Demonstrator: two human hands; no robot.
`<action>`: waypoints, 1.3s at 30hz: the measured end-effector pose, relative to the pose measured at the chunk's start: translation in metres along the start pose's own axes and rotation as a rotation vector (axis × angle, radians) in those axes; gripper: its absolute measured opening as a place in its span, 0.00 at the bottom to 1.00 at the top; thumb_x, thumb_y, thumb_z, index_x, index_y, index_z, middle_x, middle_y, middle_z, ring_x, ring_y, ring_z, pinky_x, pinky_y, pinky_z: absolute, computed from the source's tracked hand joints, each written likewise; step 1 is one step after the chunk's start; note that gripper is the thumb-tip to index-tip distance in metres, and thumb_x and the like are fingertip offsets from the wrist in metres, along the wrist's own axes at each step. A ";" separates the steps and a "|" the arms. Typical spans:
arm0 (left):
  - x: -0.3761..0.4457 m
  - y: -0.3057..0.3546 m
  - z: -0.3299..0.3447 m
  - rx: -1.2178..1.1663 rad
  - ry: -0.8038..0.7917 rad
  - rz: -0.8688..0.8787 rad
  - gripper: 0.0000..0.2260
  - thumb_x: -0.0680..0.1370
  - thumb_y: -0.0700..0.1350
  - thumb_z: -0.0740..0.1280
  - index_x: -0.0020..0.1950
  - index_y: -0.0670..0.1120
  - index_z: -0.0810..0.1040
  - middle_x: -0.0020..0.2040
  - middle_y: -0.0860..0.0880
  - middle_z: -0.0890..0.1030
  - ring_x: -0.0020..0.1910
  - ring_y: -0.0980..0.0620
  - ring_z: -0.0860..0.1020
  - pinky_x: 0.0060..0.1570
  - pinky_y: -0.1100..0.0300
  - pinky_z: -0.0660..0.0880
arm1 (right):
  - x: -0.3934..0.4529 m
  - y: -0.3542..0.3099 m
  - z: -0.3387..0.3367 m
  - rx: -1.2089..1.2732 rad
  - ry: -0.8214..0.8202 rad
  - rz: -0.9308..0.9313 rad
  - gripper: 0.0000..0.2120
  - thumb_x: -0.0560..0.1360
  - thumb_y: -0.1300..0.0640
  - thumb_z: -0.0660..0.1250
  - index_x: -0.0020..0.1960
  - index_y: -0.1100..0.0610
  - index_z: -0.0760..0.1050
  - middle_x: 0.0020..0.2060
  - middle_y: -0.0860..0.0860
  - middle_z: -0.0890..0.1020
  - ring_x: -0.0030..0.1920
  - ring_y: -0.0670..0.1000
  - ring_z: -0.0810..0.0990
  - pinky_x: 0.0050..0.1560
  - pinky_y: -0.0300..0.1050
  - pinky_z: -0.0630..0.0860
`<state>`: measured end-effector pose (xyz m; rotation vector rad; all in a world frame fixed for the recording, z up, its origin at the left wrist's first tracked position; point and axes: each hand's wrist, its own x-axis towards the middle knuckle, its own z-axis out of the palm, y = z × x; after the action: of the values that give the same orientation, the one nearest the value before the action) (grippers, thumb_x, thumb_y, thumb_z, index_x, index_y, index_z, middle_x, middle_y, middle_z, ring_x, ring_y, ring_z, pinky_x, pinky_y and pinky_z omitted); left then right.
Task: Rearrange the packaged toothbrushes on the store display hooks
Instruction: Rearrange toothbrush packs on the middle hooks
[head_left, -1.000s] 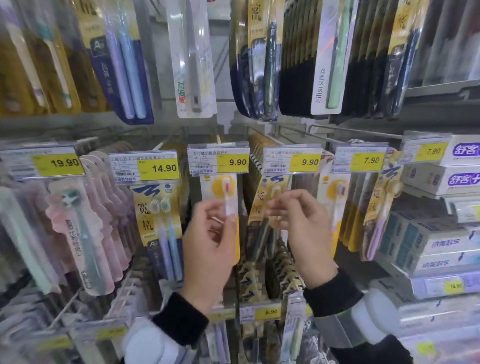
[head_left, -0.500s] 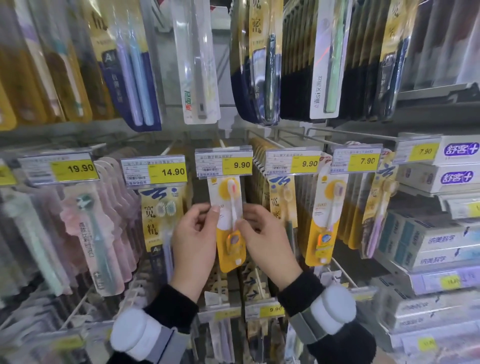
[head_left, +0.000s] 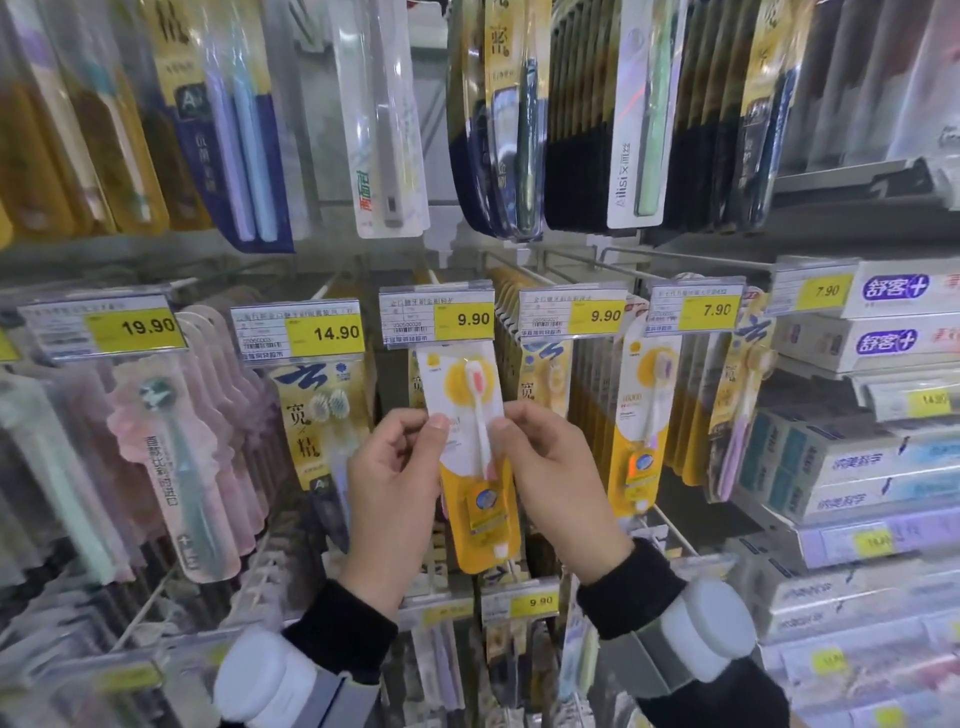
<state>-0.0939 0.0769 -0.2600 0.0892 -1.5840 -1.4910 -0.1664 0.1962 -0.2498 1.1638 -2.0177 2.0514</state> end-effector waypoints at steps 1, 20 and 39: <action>-0.003 -0.002 0.003 0.005 -0.026 -0.008 0.10 0.81 0.42 0.66 0.39 0.48 0.78 0.26 0.58 0.72 0.24 0.60 0.66 0.27 0.65 0.63 | -0.002 0.000 -0.004 0.030 0.009 0.006 0.11 0.84 0.58 0.60 0.49 0.62 0.78 0.35 0.67 0.76 0.28 0.48 0.75 0.33 0.41 0.73; -0.016 -0.003 0.121 0.248 -0.295 -0.092 0.08 0.81 0.47 0.67 0.45 0.49 0.83 0.21 0.54 0.73 0.20 0.54 0.72 0.27 0.60 0.71 | 0.012 0.016 -0.134 0.099 0.281 0.085 0.12 0.83 0.57 0.63 0.44 0.60 0.80 0.39 0.56 0.73 0.39 0.54 0.70 0.33 0.47 0.70; -0.014 -0.019 0.141 0.359 -0.153 -0.007 0.08 0.82 0.46 0.63 0.44 0.48 0.78 0.24 0.50 0.74 0.22 0.55 0.73 0.28 0.55 0.72 | 0.017 0.051 -0.217 0.021 0.787 -0.035 0.09 0.78 0.61 0.66 0.42 0.49 0.79 0.38 0.47 0.82 0.43 0.47 0.78 0.50 0.48 0.75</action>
<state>-0.1859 0.1860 -0.2604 0.1882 -1.9653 -1.2271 -0.3070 0.3701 -0.2570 0.2799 -1.5590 2.0447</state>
